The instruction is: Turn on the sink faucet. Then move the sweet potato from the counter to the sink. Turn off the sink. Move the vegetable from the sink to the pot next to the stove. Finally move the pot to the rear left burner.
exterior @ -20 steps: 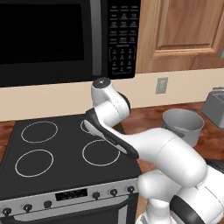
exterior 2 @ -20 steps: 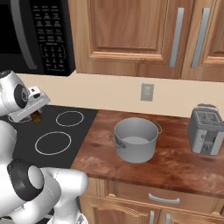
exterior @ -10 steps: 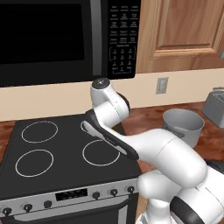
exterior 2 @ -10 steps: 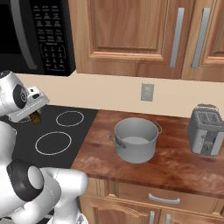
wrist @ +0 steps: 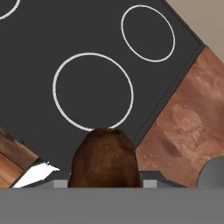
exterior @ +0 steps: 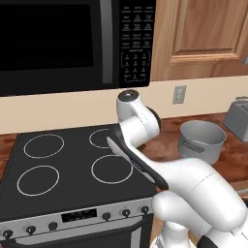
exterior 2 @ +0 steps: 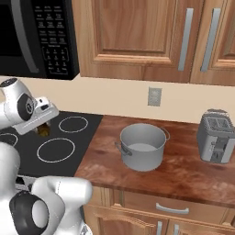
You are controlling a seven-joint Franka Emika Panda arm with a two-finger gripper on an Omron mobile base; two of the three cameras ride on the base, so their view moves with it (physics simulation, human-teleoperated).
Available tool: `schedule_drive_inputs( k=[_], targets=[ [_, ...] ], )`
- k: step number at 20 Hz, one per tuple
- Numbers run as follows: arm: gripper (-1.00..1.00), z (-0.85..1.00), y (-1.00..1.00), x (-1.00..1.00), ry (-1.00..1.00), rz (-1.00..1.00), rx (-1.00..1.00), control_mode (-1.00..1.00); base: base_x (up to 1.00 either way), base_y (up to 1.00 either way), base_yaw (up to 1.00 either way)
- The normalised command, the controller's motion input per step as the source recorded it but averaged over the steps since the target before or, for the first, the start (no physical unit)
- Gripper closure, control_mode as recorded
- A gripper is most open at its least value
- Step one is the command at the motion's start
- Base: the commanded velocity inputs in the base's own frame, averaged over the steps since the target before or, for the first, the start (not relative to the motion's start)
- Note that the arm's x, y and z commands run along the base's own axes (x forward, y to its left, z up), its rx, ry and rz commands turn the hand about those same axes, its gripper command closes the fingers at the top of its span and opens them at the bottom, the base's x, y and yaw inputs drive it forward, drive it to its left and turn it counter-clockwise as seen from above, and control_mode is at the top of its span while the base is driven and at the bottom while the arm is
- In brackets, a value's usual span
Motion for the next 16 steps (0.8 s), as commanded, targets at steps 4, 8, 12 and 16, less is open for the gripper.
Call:
schedule_drive_inputs(
  k=[4, 8, 12, 16],
  targets=[
    [1.00, -0.02, -0.73, -0.14, 0.00, -0.13, 0.04, -1.00, 0.00, 0.00, 0.00],
    [1.00, 0.00, -0.81, 0.00, 0.01, -0.12, 0.05, -1.00, 0.00, 0.00, 0.00],
    [1.00, 0.00, -0.91, 0.00, 0.03, -0.08, 0.05, -1.00, 0.00, 0.00, 0.00],
    [1.00, 0.01, -0.95, -0.03, 0.00, -0.07, 0.06, -1.00, 0.00, 0.00, 0.00]
  ],
)
